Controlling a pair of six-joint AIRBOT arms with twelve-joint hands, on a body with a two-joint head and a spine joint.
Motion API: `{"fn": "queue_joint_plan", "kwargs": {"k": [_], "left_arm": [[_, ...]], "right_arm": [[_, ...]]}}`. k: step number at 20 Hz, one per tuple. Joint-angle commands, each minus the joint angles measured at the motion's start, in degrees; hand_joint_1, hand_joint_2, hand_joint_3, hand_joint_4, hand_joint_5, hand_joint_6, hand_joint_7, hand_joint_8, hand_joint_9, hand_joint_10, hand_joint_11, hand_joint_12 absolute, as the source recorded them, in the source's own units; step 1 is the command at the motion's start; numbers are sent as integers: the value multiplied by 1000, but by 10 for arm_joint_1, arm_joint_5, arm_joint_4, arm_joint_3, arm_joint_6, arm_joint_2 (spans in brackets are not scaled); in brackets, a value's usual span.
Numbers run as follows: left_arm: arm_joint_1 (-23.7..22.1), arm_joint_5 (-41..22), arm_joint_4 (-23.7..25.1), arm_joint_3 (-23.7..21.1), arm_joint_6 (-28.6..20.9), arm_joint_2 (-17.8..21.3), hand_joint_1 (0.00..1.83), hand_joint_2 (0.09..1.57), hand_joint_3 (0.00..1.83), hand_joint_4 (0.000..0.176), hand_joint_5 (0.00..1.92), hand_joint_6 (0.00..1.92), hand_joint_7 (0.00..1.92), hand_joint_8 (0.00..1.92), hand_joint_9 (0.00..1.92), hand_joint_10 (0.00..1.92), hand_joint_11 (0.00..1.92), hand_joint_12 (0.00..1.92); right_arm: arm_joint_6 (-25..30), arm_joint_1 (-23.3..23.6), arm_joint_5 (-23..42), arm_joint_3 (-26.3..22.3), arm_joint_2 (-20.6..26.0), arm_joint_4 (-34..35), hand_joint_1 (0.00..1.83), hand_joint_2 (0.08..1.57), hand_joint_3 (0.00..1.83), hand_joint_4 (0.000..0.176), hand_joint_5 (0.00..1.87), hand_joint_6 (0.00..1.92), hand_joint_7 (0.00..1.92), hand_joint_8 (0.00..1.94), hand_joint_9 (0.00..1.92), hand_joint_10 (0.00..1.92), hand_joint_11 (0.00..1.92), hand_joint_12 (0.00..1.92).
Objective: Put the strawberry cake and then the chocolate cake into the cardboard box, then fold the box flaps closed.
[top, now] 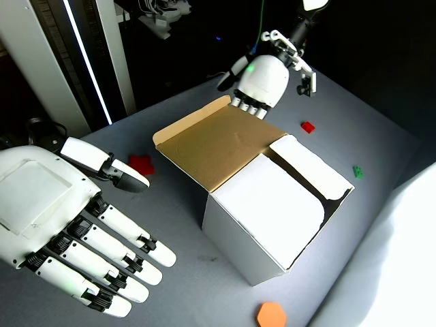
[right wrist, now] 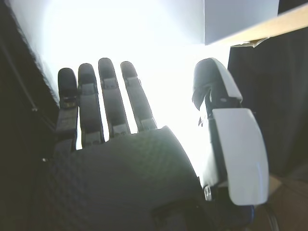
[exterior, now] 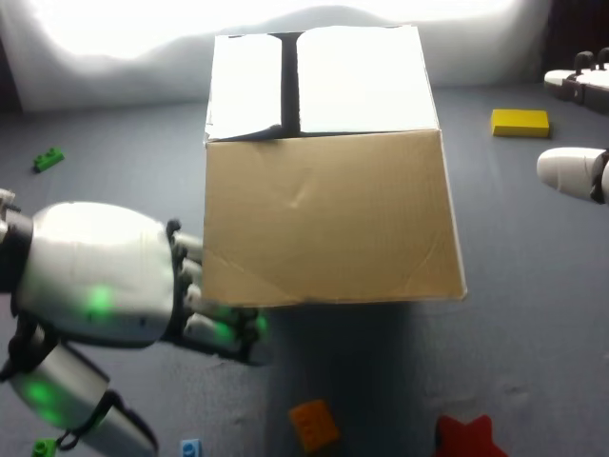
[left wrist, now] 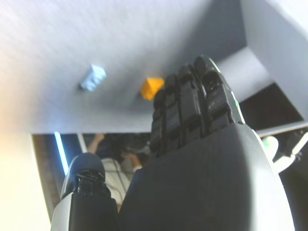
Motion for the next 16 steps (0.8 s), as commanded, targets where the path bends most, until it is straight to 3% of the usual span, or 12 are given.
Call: {"fn": "queue_joint_plan", "kwargs": {"k": [1,6,8,11,16], "left_arm": [[-13,-10,-34,-2,-5,11,0,1179,1,0,183,5,265,7,243,7,0,643],[-92,-38,-20,4,-54,29,0,1188,2,0,185,0,245,1,229,0,0,650],[-124,-54,-14,17,-74,33,0,1185,1,0,187,0,265,5,247,5,0,689],[-161,-63,-15,46,-85,33,0,1194,5,0,195,3,297,15,270,12,0,692],[-227,-75,31,115,-97,-7,0,1191,0,0,184,2,278,0,264,2,0,677]], "right_arm": [[9,4,65,3,6,-20,35,1254,0,0,229,11,248,13,228,9,0,664],[19,4,84,6,7,-6,0,1231,0,0,161,0,190,0,153,0,0,564],[19,4,88,9,6,1,0,1231,0,0,185,7,206,4,175,8,0,640],[19,4,90,10,6,1,0,1235,1,0,157,1,193,1,160,4,0,555],[19,4,90,11,5,1,19,1247,2,0,189,5,229,7,187,10,0,583]]}}
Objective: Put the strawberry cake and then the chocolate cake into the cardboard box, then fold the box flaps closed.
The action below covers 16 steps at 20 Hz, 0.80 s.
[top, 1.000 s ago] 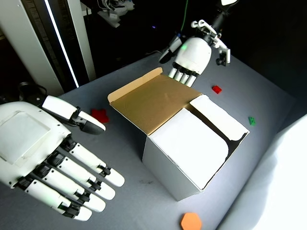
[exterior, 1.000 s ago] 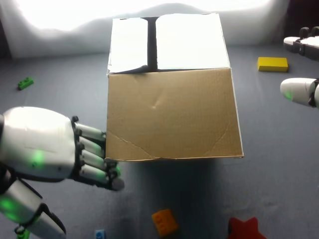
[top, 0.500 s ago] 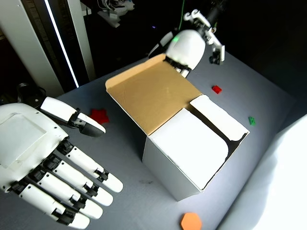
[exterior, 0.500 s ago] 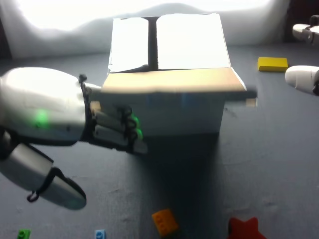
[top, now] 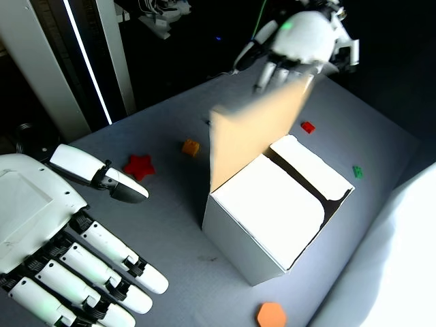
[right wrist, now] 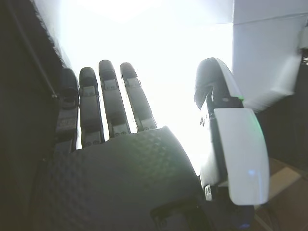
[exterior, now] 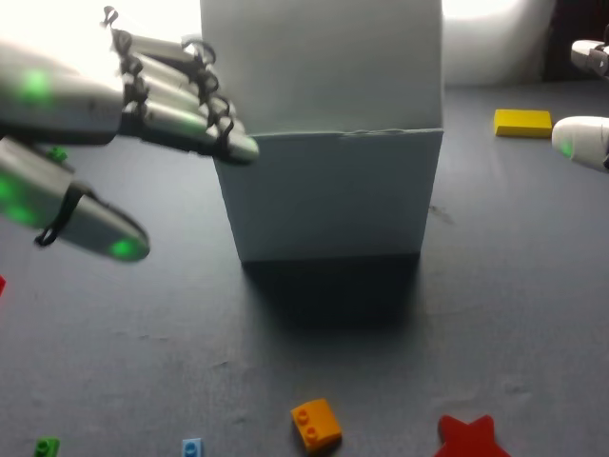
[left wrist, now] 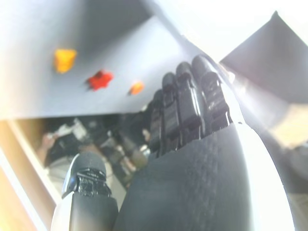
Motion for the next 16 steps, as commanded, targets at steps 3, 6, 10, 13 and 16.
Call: {"fn": "queue_joint_plan", "kwargs": {"k": [3,6,10,13,16], "left_arm": [[-38,-6,-41,54,-2,-43,0,1187,0,0,148,0,252,4,256,3,0,722],[-43,-7,-36,137,-2,-111,0,1184,0,0,143,0,233,1,237,0,0,697],[-28,-7,-33,239,4,-191,0,1191,1,0,151,3,230,1,230,0,0,658],[7,-7,-30,262,6,-212,0,1201,3,0,182,10,241,8,227,8,0,635],[35,-7,-25,247,6,-203,0,1200,1,0,173,3,208,1,213,1,0,602]], "right_arm": [[4,5,53,6,3,-22,4,1245,0,0,199,4,232,3,207,11,0,637],[4,5,51,8,0,-23,0,1244,0,0,223,8,239,1,213,8,0,628],[4,5,49,10,-2,-23,0,1248,2,0,226,8,238,0,219,10,0,623],[4,4,48,10,-3,-23,0,1227,0,0,252,9,289,10,275,19,0,779],[3,4,48,10,-3,-23,10,1221,0,0,234,2,269,1,251,4,0,707]]}}
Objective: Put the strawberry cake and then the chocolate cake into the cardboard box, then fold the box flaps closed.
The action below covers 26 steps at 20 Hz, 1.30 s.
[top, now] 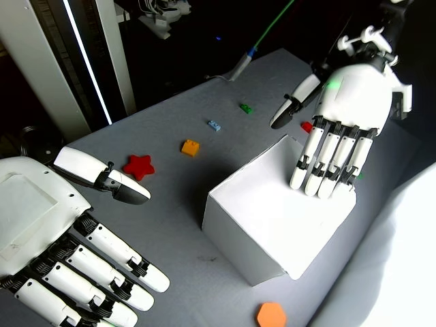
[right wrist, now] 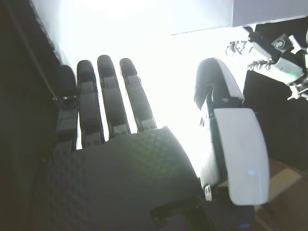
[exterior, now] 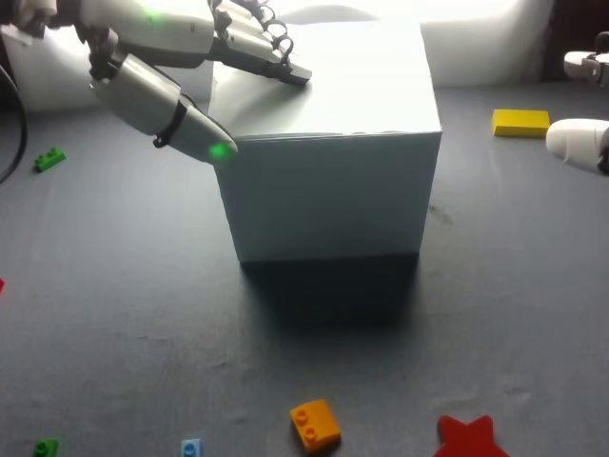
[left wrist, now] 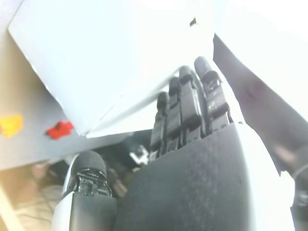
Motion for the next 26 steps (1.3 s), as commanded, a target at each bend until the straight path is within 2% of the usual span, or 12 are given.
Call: {"fn": "queue_joint_plan", "kwargs": {"k": [1,3,7,12,15,18,20,21,22,23,25,26], "left_arm": [[5,-13,-3,-3,0,7,34,1193,0,0,174,2,212,2,222,3,0,623],[-2,-13,-3,-6,-2,13,116,1168,0,0,182,4,212,2,220,1,0,636],[-43,-30,0,-23,-18,38,259,1136,0,0,172,1,210,0,208,1,0,647],[-78,-30,24,-98,-26,117,359,1125,0,0,178,2,223,5,209,6,0,701],[-81,-38,37,-145,-34,167,369,1130,0,0,168,1,227,3,219,6,0,717],[-81,-61,63,-190,-57,211,413,1140,3,0,200,6,330,16,334,27,0,928],[-81,-68,63,-222,-64,238,611,1167,4,0,459,54,563,30,571,70,109,1157],[-81,-70,63,-239,-66,250,608,1178,3,0,570,76,672,46,669,103,171,1231],[-80,-72,64,-253,-67,261,558,1201,0,0,700,150,797,135,695,410,230,1425],[-78,-73,66,-275,-68,275,513,1226,0,0,838,263,933,245,711,749,305,1569],[-63,-74,66,-311,-70,298,451,1279,4,0,927,439,974,782,739,1333,439,1789],[-56,-76,66,-323,-72,305,378,1320,3,0,879,868,1033,1013,857,1512,605,1895]], "right_arm": [[3,4,52,2,7,-22,191,1199,0,0,215,5,263,2,240,4,0,686],[3,4,51,2,7,-22,442,1150,0,0,201,3,249,2,233,4,0,632],[1,2,47,2,7,-22,654,1112,0,0,159,0,227,4,217,4,0,586],[-2,2,44,2,7,-22,693,1108,0,0,162,1,228,0,242,7,0,614],[-4,2,44,2,7,-22,671,1109,0,0,162,7,263,8,277,14,0,723],[-7,2,38,2,7,-26,718,1104,0,0,208,16,345,19,349,31,0,924],[-7,2,37,2,7,-27,684,1113,0,0,407,86,543,73,511,99,0,1202],[-7,2,37,2,7,-28,633,1136,0,0,510,137,653,103,537,315,0,1359],[-7,1,35,2,7,-33,593,1155,0,0,602,323,720,305,502,818,76,1574],[-6,0,29,1,7,-41,513,1192,3,0,635,657,683,674,445,1201,131,1780],[-5,-1,19,-1,7,-49,422,1241,5,0,698,750,744,869,508,1261,215,1823],[-5,-1,17,-3,7,-51,449,1276,9,0,785,750,826,927,593,1345,268,1872]]}}
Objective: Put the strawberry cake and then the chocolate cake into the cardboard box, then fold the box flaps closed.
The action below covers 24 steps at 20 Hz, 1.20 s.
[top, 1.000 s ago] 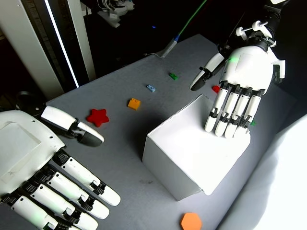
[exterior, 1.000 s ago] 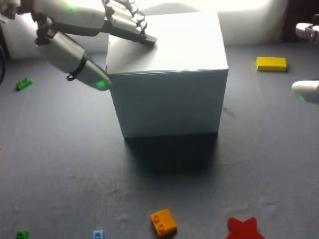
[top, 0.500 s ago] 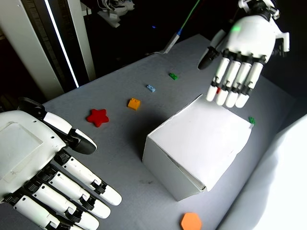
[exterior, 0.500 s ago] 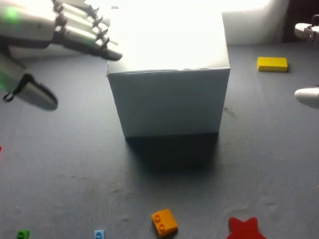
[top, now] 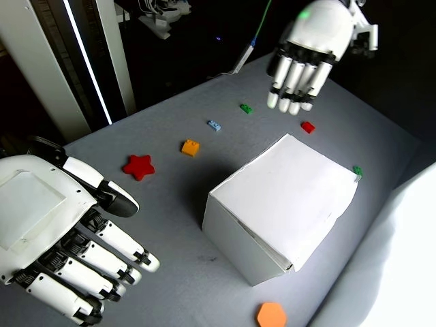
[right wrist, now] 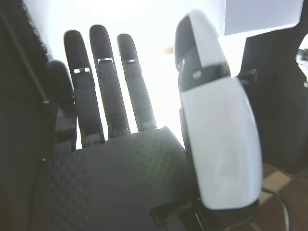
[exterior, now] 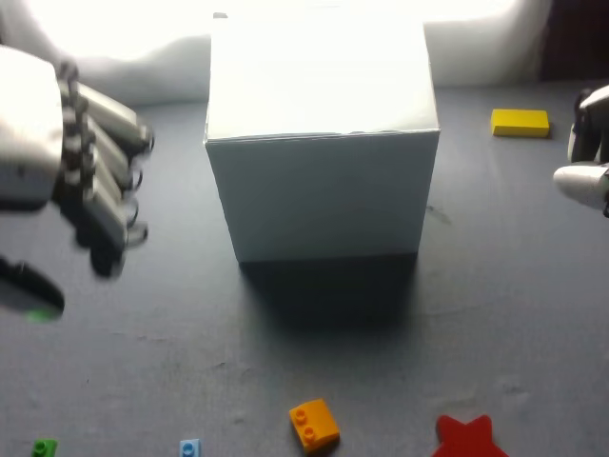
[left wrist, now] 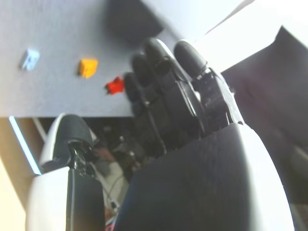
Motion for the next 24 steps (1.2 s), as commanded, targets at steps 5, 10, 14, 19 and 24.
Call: {"fn": "queue_joint_plan", "kwargs": {"k": [5,10,14,19,24], "left_arm": [[8,-1,-42,-58,-12,44,284,1445,21,0,953,1625,1232,1622,1225,1861,1183,1921],[7,-22,-30,-115,-31,112,364,1505,16,0,969,1819,1221,1815,1262,1921,1260,1921],[4,-24,-34,-122,-35,135,406,1497,6,0,968,1802,1178,1850,1215,1921,1230,1921],[-5,-29,-40,-94,-37,138,417,1490,1,0,958,1735,1138,1794,1166,1921,1173,1921],[-5,-31,-42,-86,-41,140,400,1495,3,0,966,1796,1187,1840,1215,1921,1229,1921]], "right_arm": [[-10,1,24,-7,7,-26,284,1402,9,0,962,1271,1160,1286,1075,1706,990,1921],[-26,1,23,-15,7,-32,293,1506,19,0,1009,1510,1259,1512,1207,1781,1203,1921],[-28,-1,4,-15,7,-39,98,1571,107,0,973,1704,1232,1538,1202,1763,1206,1921],[-10,-2,-21,-14,7,-68,135,1571,77,0,969,1641,1227,1511,1193,1776,1196,1921],[9,-5,-26,-14,7,-112,165,1571,94,0,989,1677,1245,1555,1213,1793,1207,1921]]}}
